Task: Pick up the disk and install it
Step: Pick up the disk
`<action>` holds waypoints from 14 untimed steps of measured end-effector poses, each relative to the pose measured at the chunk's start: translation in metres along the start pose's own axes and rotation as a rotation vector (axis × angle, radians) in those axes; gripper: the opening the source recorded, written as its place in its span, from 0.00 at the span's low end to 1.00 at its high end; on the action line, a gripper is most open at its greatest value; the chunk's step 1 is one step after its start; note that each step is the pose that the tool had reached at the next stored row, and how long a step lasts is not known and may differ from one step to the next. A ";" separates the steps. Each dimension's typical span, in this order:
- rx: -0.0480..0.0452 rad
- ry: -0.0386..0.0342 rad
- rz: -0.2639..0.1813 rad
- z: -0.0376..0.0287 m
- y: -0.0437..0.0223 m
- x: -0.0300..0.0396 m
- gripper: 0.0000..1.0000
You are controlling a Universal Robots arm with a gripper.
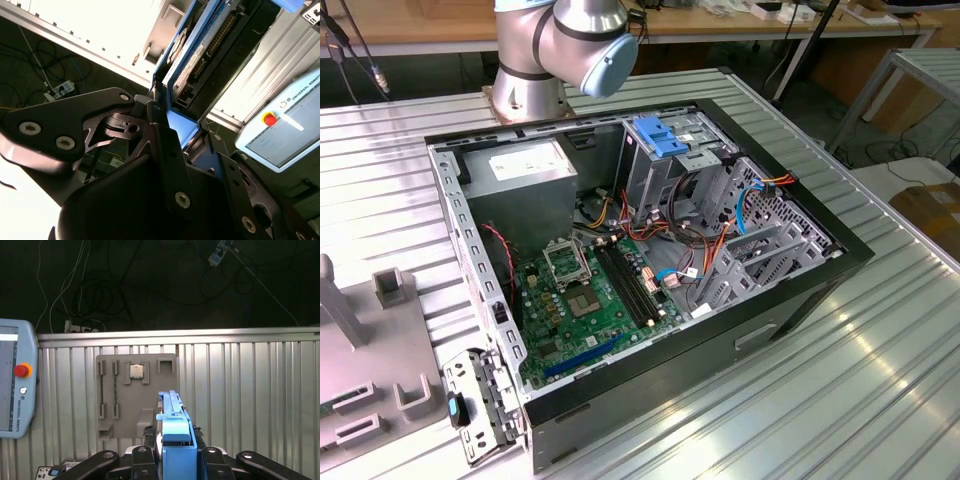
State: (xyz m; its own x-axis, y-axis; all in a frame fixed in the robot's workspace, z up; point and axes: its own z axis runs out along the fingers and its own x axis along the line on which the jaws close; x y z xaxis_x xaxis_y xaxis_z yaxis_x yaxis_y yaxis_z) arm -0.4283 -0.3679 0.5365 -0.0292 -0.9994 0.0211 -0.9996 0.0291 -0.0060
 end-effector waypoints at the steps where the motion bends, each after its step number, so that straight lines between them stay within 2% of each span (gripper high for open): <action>1: -0.0001 0.0000 0.000 -0.0001 -0.0004 0.0000 0.37; 6: -0.0001 0.0000 0.000 0.0001 -0.0031 -0.0001 0.37; 13: 0.0000 0.0000 0.000 0.0002 -0.0108 -0.0003 0.37; 14: -0.0001 0.0000 0.000 0.0002 -0.0138 -0.0004 0.37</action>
State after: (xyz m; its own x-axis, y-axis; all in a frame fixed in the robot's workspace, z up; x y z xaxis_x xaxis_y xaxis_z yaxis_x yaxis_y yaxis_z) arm -0.4146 -0.3679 0.5363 -0.0292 -0.9994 0.0211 -0.9996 0.0291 -0.0059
